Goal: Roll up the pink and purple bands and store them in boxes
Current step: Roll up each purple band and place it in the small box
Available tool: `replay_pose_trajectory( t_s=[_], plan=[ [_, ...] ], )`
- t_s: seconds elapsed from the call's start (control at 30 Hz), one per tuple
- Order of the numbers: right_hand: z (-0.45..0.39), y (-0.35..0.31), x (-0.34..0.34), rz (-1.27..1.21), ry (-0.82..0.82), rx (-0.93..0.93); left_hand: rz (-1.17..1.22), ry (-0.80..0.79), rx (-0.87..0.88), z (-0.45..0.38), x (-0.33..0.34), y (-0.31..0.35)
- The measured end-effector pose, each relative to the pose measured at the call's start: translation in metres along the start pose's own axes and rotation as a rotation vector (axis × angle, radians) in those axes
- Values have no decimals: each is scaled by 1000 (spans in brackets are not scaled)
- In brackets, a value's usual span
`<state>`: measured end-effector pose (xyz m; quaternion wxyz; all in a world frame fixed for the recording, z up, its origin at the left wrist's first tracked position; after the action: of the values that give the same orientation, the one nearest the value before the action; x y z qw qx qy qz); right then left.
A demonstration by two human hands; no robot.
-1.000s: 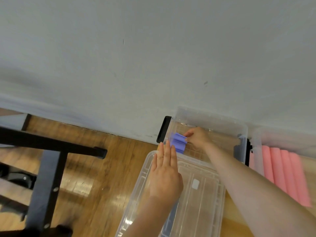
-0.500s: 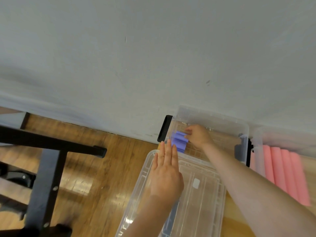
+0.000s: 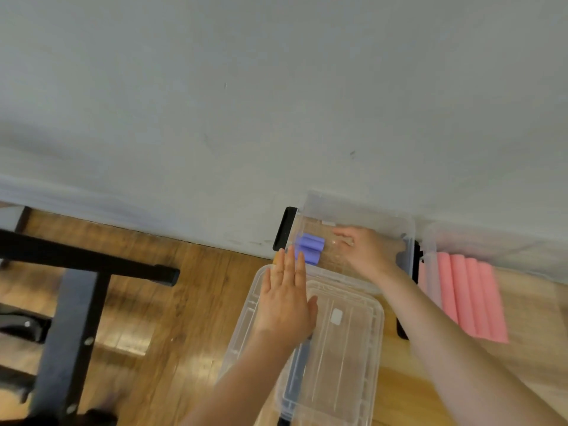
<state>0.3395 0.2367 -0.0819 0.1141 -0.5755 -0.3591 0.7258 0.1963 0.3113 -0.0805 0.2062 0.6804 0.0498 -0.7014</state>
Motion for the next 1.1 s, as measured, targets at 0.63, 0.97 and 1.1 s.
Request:
replay_pose_trajectory(
  t_s=[0.63,0.97,1.1],
  plan=[
    [199,39,-108,-39,181,-30,51,32,251,131,0,116],
    [343,213,-101,97,183,29,51,-76,414,241,131,240],
    [357,271,-108,133,353,-16,41,54,479,243,175,284]
  ],
)
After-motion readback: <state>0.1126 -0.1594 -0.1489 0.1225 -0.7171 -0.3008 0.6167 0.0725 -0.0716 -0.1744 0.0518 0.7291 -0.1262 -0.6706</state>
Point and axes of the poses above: each hand's wrist, its own z-axis away from the middle knuckle, its own x-axis out of the palm, y = z × x, the point moved 10 cm from there along -z, towards the middle knuckle, and after that the axes turned 15 degrees about y, right-handed, at the moved point
